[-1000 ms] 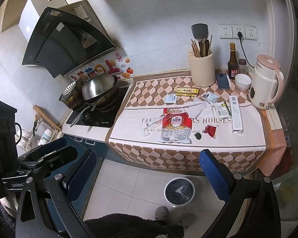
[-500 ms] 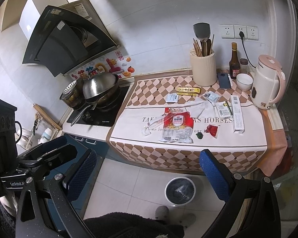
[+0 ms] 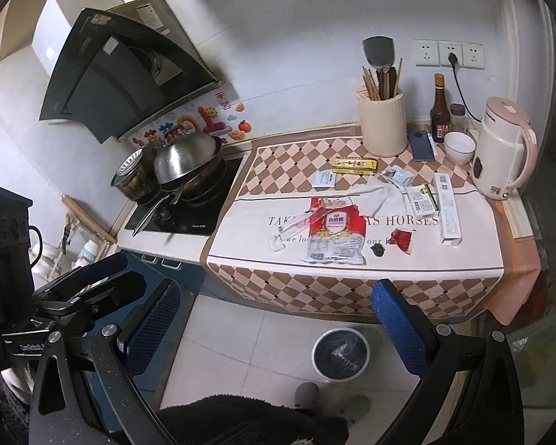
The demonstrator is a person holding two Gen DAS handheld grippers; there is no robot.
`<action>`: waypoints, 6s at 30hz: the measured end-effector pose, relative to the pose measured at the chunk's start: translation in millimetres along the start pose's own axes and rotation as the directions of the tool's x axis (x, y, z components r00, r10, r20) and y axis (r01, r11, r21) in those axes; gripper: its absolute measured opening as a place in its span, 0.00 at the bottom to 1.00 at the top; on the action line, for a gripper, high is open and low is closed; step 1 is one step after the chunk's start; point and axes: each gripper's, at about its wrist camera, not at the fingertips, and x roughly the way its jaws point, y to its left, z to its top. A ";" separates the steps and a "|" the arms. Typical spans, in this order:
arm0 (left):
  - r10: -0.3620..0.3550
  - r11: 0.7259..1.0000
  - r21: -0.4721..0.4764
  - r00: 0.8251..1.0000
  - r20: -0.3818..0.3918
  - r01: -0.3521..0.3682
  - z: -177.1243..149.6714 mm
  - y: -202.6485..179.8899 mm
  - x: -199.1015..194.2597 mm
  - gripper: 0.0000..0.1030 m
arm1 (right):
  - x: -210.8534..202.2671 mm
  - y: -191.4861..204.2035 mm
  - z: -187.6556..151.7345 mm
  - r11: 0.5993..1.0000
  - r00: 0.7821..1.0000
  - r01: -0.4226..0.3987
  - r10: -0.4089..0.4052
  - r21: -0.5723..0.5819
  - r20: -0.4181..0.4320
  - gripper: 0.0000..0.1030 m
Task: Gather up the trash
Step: 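Grasp the white toothpaste box with the right tool while the left tool grasps the green medicine box, then carry both boxes down toward the white trash bin on the floor, then open both tools to drop the boxes into the trash bin, then raise both tools back toward the counter items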
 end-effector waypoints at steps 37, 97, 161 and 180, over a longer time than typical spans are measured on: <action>0.254 0.959 0.039 0.791 -0.556 -0.280 83.1 -80.3 526.5 1.00 | 370.4 -408.5 101.1 0.833 0.812 0.531 -0.447 0.155 -0.375 0.49; 0.134 0.988 0.118 0.910 -0.391 -0.095 -67.0 -50.1 303.3 0.65 | 250.9 -273.4 -62.7 0.858 0.886 0.439 -0.363 0.267 -0.290 0.48; 0.228 0.959 0.000 0.770 -0.595 -0.284 -263.2 68.6 270.8 0.99 | 311.3 -128.5 -246.2 0.928 0.785 0.370 -0.291 0.037 -0.547 1.00; 0.337 0.931 -0.026 0.884 -0.324 -0.364 -105.4 67.2 236.7 1.00 | 223.8 -122.7 -100.2 0.937 0.927 0.267 -0.185 0.225 -0.327 1.00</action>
